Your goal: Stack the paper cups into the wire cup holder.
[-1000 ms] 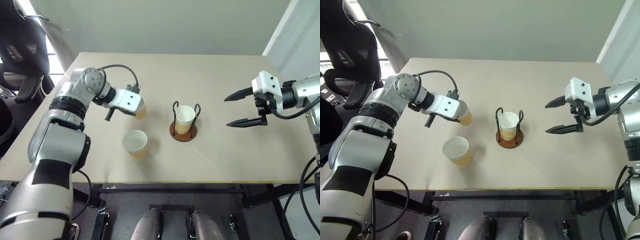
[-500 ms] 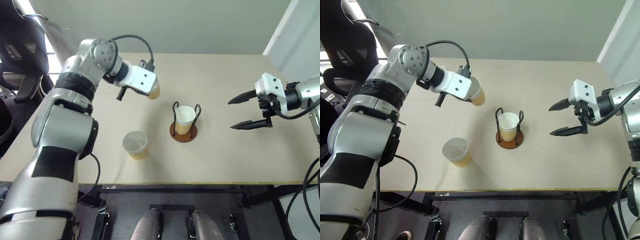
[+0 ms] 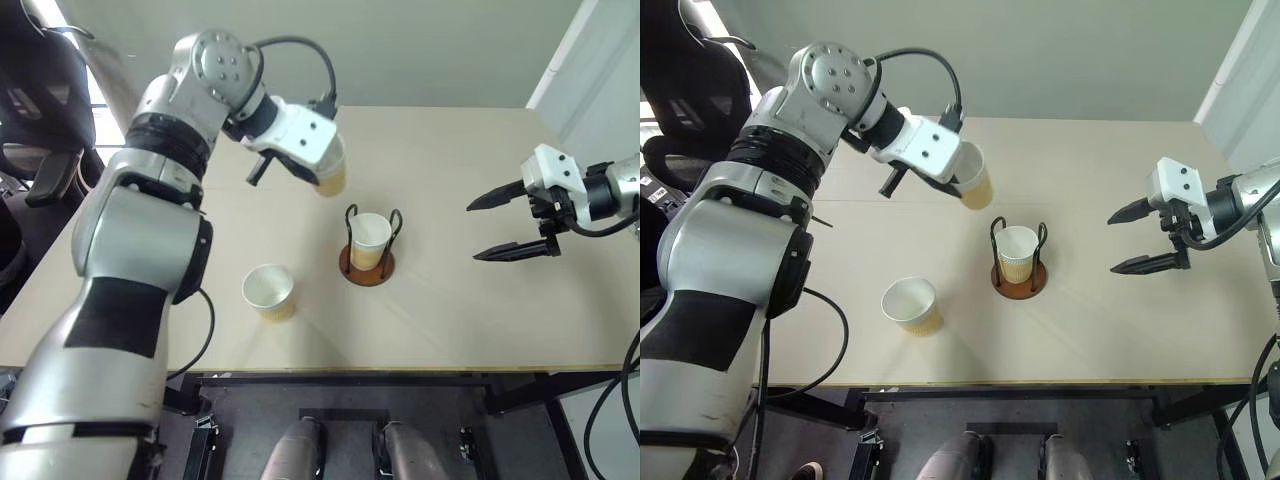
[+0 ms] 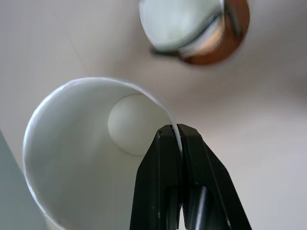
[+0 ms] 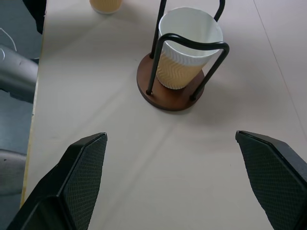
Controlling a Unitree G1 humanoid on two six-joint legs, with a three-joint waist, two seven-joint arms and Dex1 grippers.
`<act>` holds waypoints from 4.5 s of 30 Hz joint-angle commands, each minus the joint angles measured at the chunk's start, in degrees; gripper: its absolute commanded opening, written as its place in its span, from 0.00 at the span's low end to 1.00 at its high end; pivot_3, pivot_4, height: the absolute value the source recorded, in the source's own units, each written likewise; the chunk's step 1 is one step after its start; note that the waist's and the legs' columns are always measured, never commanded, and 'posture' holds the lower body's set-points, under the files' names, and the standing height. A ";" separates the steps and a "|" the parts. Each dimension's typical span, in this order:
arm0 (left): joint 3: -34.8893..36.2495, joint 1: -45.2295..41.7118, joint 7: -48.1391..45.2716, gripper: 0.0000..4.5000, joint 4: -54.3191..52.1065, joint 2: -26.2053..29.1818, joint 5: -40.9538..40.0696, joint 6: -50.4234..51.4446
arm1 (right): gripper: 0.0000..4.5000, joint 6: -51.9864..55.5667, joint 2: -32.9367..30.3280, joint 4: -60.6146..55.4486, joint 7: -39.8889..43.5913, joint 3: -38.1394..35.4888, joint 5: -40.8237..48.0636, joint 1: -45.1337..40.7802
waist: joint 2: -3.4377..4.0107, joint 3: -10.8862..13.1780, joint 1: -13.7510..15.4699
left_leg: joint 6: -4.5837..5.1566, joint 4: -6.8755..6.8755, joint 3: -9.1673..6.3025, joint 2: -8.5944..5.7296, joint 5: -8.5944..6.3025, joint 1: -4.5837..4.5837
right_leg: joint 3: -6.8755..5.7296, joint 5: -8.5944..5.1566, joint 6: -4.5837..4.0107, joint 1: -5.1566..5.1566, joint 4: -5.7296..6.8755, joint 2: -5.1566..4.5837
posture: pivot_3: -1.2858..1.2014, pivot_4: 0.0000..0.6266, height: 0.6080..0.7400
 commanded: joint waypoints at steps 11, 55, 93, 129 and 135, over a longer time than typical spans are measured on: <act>-1.75 -4.62 -2.59 0.01 -0.75 -3.90 -6.61 2.40 | 0.98 0.28 -3.33 -2.17 0.25 1.74 2.13 -0.32 | -0.01 0.00 -0.03 | 0.13 0.10 0.12 0.05 -0.09 -0.01 | 0.04 0.09 0.36 0.03 0.02 -0.06 | 0.52 0.24 1.00; -33.51 -0.28 -2.59 0.01 -11.33 -0.38 -34.42 5.62 | 0.98 5.13 -3.63 -6.01 0.25 0.70 3.61 0.57 | 0.00 0.00 0.37 | 0.35 0.87 0.25 0.15 -0.17 -0.08 | 0.06 0.28 0.69 0.28 0.02 -0.05 | 0.52 0.24 1.00; -31.89 -0.81 -2.59 0.99 -12.42 1.03 -42.70 11.23 | 0.98 7.99 -4.29 -9.27 0.25 0.29 4.12 0.49 | 0.00 0.00 0.45 | 0.35 0.85 0.25 0.15 -0.17 -0.11 | 0.06 0.25 0.69 0.28 -0.02 -0.05 | 0.52 0.24 1.00; -58.05 -0.87 -2.59 0.99 -55.61 37.76 -55.89 17.12 | 0.98 7.86 -4.03 -12.04 0.25 0.99 8.60 0.51 | 0.09 0.02 -0.27 | 0.08 0.72 -0.14 0.06 -0.18 -0.14 | 0.02 -0.29 0.06 0.24 -0.01 0.02 | 0.52 0.24 1.00; -55.69 2.29 -2.59 0.99 -58.41 39.26 -56.17 19.44 | 0.98 4.99 -0.13 -12.29 -0.14 -2.40 11.16 3.12 | 0.10 0.03 -0.38 | 0.03 0.66 -0.19 0.07 -0.21 -0.13 | 0.00 -0.35 0.01 0.23 -0.01 0.02 | 0.52 0.24 1.00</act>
